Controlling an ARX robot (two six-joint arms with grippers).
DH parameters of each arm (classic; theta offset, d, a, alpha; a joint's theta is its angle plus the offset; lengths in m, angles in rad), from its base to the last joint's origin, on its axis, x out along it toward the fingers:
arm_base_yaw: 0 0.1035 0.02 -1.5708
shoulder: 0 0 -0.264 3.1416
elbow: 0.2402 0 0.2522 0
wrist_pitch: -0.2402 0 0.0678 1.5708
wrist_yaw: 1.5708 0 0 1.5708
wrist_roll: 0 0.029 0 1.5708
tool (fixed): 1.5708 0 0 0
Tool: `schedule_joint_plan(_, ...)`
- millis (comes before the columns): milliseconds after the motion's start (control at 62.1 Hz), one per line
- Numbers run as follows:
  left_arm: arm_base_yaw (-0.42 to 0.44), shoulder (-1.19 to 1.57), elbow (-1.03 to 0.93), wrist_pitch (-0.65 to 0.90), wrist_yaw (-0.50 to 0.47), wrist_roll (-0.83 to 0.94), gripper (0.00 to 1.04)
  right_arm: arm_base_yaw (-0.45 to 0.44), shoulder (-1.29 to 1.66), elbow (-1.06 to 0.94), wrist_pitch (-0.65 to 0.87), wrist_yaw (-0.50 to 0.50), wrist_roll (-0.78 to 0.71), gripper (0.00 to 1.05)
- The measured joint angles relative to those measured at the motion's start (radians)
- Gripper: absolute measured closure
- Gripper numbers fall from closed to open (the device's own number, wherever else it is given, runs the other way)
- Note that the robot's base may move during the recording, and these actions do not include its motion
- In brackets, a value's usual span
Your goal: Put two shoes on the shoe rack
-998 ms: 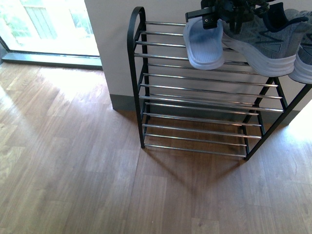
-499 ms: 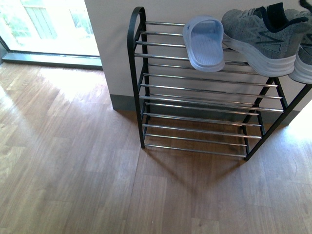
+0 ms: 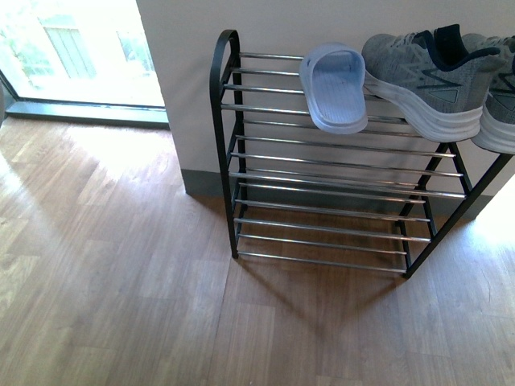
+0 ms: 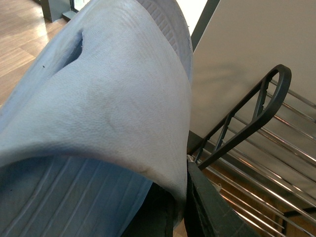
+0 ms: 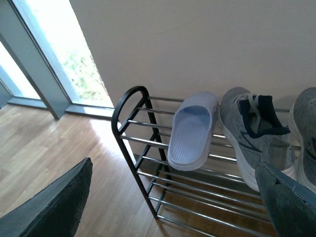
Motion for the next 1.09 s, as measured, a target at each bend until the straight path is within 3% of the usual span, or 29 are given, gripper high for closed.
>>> schedule_joint_plan(64, 0.0, 0.0, 0.0, 0.0, 0.0, 0.0, 1.03, 0.008, -0.004, -0.036, 0.077, 0.163, -0.058, 0.22)
schedule_joint_plan(129, 0.002, 0.0, 0.0, 0.0, -0.002, 0.0, 1.03, -0.012, -0.048, -0.086, 0.091, 0.243, -0.105, 0.36)
schedule_joint_plan(531, 0.001, 0.0, 0.0, 0.0, -0.001, 0.0, 1.03, -0.123, -0.293, -0.249, 0.01, 0.146, -0.147, 1.03)
schedule_joint_plan(708, 0.001, 0.0, 0.0, 0.0, -0.001, 0.0, 1.03, -0.161, -0.408, -0.293, -0.063, 0.111, -0.151, 1.03)
schedule_joint_plan(789, 0.001, 0.0, 0.0, 0.0, -0.001, 0.0, 1.03, -0.221, -0.46, -0.307, -0.1, 0.03, -0.151, 1.03)
schedule_joint_plan(885, 0.001, 0.0, 0.0, 0.0, -0.001, 0.0, 1.03, -0.251, -0.478, -0.344, -0.068, 0.029, -0.151, 1.03)
schedule_joint_plan(1094, 0.001, 0.0, 0.0, 0.0, -0.002, 0.0, 1.03, -0.252, -0.597, -0.346, -0.178, 0.023, -0.151, 1.03)
